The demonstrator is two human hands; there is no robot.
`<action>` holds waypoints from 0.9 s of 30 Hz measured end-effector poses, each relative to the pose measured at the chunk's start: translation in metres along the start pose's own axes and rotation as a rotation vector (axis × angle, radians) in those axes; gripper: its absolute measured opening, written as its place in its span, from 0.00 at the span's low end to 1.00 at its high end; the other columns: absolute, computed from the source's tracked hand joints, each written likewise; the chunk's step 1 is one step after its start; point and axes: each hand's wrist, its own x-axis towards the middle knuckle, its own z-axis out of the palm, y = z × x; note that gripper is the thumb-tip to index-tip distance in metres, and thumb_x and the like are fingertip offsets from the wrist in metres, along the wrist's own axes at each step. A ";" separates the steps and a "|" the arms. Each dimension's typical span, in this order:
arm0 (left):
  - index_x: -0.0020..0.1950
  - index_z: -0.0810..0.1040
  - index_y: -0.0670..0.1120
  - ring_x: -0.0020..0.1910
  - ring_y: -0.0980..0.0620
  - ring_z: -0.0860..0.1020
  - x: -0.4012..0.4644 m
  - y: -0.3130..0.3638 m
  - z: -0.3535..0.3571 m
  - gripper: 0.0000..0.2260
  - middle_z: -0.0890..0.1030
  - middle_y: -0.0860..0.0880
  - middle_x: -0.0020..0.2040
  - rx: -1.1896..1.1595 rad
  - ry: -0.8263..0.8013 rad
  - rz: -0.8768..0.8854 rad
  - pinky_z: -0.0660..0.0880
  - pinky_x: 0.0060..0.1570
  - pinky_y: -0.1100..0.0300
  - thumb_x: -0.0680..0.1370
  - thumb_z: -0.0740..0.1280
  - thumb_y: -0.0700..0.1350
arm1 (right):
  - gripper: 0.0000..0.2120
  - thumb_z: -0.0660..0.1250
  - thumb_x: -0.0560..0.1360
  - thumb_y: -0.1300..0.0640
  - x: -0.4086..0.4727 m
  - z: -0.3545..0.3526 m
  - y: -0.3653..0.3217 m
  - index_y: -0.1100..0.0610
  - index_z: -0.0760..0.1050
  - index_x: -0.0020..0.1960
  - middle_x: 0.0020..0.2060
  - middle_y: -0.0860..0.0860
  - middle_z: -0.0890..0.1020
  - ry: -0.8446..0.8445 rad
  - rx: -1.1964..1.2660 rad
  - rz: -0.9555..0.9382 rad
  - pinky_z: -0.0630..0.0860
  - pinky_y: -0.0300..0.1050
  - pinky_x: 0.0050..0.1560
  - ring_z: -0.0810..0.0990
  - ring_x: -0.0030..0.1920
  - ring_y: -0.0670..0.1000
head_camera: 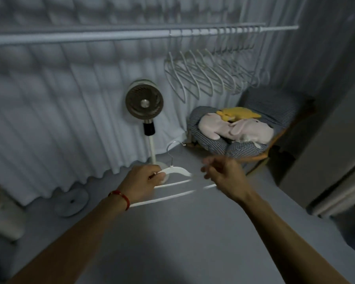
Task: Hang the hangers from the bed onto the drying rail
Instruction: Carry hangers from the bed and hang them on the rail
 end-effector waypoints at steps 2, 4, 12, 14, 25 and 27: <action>0.35 0.75 0.54 0.33 0.68 0.76 0.004 -0.008 -0.017 0.12 0.78 0.64 0.30 0.024 -0.013 -0.084 0.66 0.35 0.74 0.78 0.65 0.53 | 0.06 0.66 0.79 0.61 0.018 0.019 0.003 0.55 0.81 0.52 0.43 0.52 0.87 -0.142 0.044 0.062 0.81 0.43 0.40 0.85 0.39 0.47; 0.33 0.77 0.52 0.32 0.63 0.77 0.006 -0.015 -0.035 0.15 0.78 0.59 0.29 0.058 0.008 -0.213 0.65 0.34 0.73 0.75 0.63 0.58 | 0.06 0.67 0.79 0.61 0.034 0.037 -0.001 0.58 0.82 0.51 0.43 0.55 0.86 -0.284 0.073 0.103 0.80 0.40 0.38 0.84 0.37 0.47; 0.38 0.85 0.39 0.32 0.48 0.80 0.056 -0.008 -0.064 0.12 0.85 0.43 0.36 -0.519 0.509 -0.684 0.78 0.36 0.60 0.75 0.73 0.48 | 0.39 0.71 0.69 0.32 0.082 0.088 -0.055 0.49 0.68 0.74 0.66 0.49 0.77 -0.684 0.266 0.241 0.81 0.45 0.55 0.80 0.58 0.47; 0.39 0.85 0.36 0.32 0.47 0.78 0.079 0.004 -0.065 0.12 0.84 0.41 0.37 -0.726 0.617 -0.710 0.78 0.37 0.58 0.75 0.73 0.45 | 0.53 0.69 0.63 0.25 0.094 0.091 -0.069 0.46 0.55 0.80 0.75 0.46 0.67 -0.715 0.279 0.247 0.77 0.48 0.63 0.73 0.68 0.48; 0.41 0.83 0.37 0.30 0.54 0.80 0.205 0.026 -0.086 0.08 0.82 0.43 0.35 -0.980 0.699 -0.553 0.80 0.35 0.63 0.73 0.76 0.43 | 0.18 0.71 0.76 0.53 0.177 0.038 -0.098 0.50 0.69 0.63 0.48 0.50 0.79 -0.652 0.506 0.298 0.83 0.53 0.51 0.82 0.45 0.52; 0.39 0.84 0.38 0.33 0.50 0.82 0.223 0.028 -0.100 0.10 0.83 0.42 0.35 -0.953 0.651 -0.518 0.81 0.37 0.59 0.74 0.75 0.45 | 0.11 0.68 0.77 0.55 0.192 0.035 -0.110 0.48 0.72 0.58 0.47 0.54 0.80 -0.568 0.500 0.269 0.82 0.52 0.46 0.83 0.43 0.56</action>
